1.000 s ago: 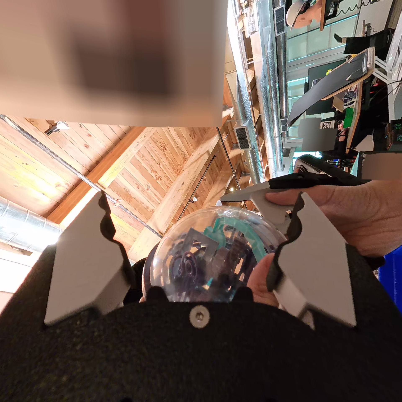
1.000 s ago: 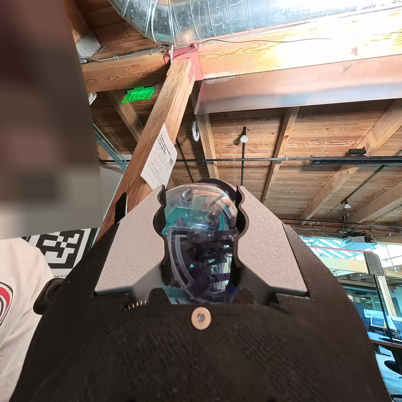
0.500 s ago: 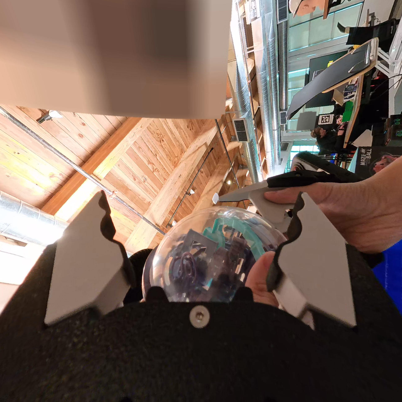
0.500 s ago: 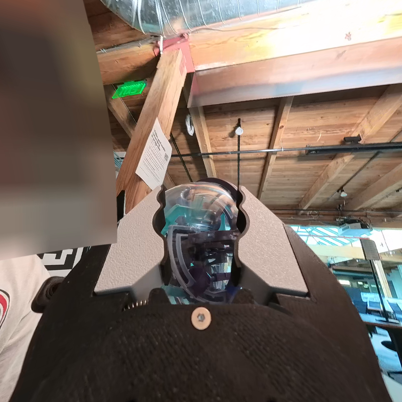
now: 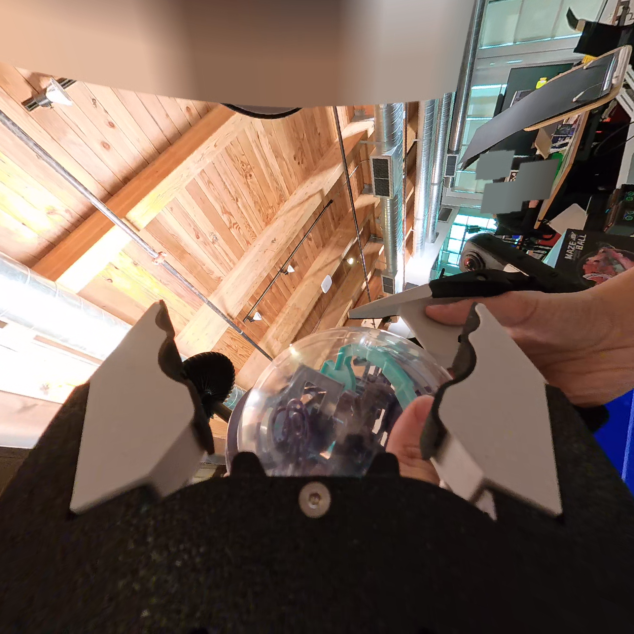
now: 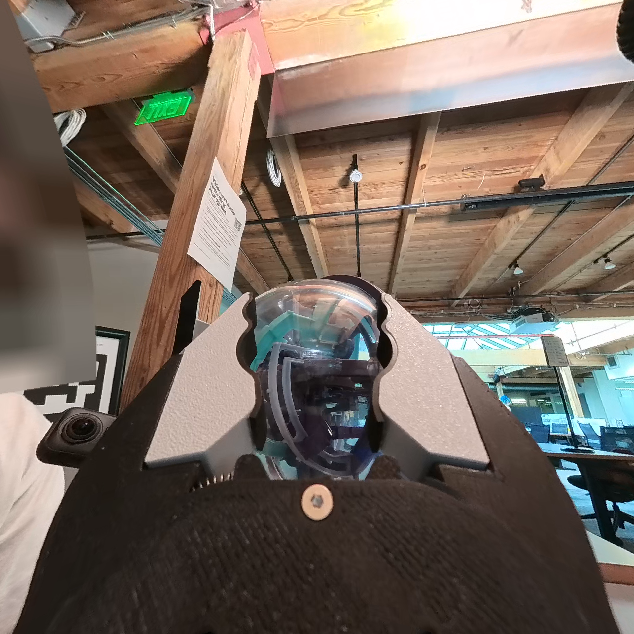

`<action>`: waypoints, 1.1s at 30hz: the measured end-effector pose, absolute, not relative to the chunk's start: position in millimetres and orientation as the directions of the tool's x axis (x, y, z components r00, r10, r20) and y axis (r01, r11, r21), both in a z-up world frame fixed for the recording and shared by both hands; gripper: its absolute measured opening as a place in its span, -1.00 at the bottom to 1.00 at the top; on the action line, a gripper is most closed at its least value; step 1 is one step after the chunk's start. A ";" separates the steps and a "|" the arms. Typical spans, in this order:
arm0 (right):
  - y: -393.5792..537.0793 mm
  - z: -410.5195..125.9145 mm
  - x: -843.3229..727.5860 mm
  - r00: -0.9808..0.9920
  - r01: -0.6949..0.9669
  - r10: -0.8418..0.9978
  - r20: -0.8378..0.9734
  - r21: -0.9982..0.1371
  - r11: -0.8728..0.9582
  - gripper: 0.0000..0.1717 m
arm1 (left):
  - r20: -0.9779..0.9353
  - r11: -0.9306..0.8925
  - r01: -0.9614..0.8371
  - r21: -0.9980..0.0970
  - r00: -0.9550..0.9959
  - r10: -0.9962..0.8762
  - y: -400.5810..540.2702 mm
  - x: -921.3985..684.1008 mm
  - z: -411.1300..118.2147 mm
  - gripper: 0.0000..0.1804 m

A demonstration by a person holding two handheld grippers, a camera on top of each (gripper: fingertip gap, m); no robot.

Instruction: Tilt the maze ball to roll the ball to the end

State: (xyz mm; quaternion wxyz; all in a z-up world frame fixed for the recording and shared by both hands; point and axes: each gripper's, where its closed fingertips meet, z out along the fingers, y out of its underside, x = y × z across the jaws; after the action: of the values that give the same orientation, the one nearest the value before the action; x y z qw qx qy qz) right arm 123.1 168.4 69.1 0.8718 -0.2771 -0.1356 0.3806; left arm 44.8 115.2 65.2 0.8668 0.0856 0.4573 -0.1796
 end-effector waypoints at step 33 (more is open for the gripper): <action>210.4 48.7 126.4 0.810 -0.362 0.586 -0.025 -0.808 0.465 -0.13 | -0.470 0.517 0.728 -0.451 0.299 -0.831 222.6 37.2 70.4 0.74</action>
State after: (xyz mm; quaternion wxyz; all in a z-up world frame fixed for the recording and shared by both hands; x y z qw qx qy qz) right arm 126.4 210.4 48.7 0.8463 -0.4346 -0.1287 0.2800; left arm 37.2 222.6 70.4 0.8023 -0.0758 0.3386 -0.4858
